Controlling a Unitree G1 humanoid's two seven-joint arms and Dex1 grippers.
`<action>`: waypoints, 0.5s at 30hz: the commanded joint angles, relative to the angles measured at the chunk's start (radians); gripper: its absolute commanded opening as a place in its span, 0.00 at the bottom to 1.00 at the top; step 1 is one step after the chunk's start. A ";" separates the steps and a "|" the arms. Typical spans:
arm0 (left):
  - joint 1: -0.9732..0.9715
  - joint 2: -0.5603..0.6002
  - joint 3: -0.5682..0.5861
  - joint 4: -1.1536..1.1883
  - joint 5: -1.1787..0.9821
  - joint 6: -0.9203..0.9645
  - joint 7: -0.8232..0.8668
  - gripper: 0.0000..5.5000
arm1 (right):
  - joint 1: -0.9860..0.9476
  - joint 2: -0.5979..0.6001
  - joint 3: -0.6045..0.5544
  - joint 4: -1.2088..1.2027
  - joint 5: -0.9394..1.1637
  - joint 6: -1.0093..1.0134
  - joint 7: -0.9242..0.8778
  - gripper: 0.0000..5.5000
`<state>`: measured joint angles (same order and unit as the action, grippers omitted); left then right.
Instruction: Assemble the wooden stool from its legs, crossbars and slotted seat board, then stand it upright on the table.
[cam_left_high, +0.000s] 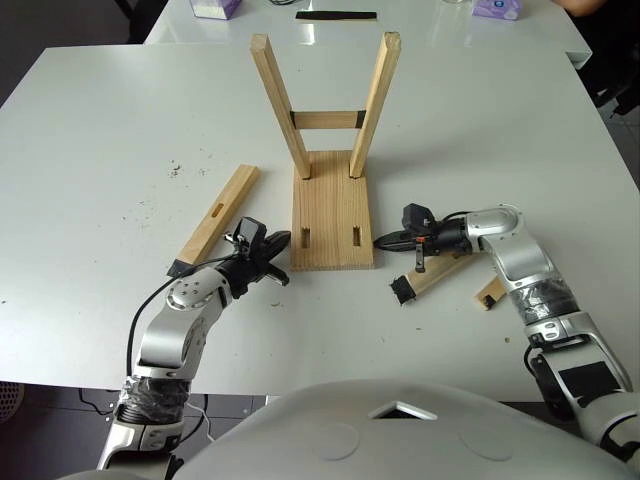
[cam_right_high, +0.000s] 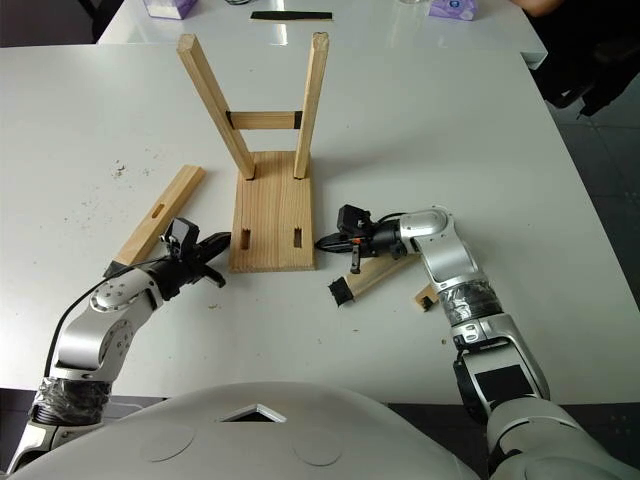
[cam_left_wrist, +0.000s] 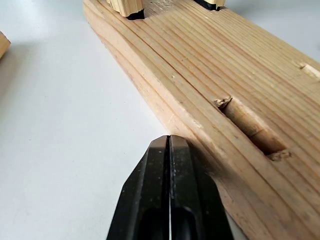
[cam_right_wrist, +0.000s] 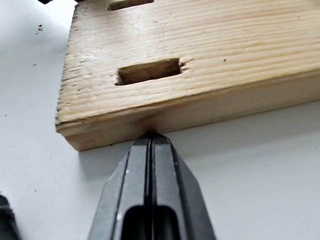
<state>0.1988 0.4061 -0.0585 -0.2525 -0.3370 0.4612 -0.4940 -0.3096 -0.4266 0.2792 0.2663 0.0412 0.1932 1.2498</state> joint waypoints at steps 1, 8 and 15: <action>0.021 -0.018 -0.019 0.016 -0.015 0.037 -0.016 0.00 | -0.025 0.046 0.010 -0.021 0.036 -0.013 -0.027 0.00; 0.018 -0.011 0.157 0.023 -0.045 -0.001 0.038 0.00 | 0.011 -0.013 -0.096 -0.132 0.090 0.038 -0.108 0.00; 0.016 -0.199 0.374 -0.213 -0.276 0.028 0.260 0.00 | 0.155 -0.064 -0.272 -0.430 0.172 0.196 -0.302 0.00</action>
<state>0.2164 0.2697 0.2858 -0.3991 -0.5692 0.4733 -0.3201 -0.2231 -0.4814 0.0425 -0.0675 0.1864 0.3352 1.0012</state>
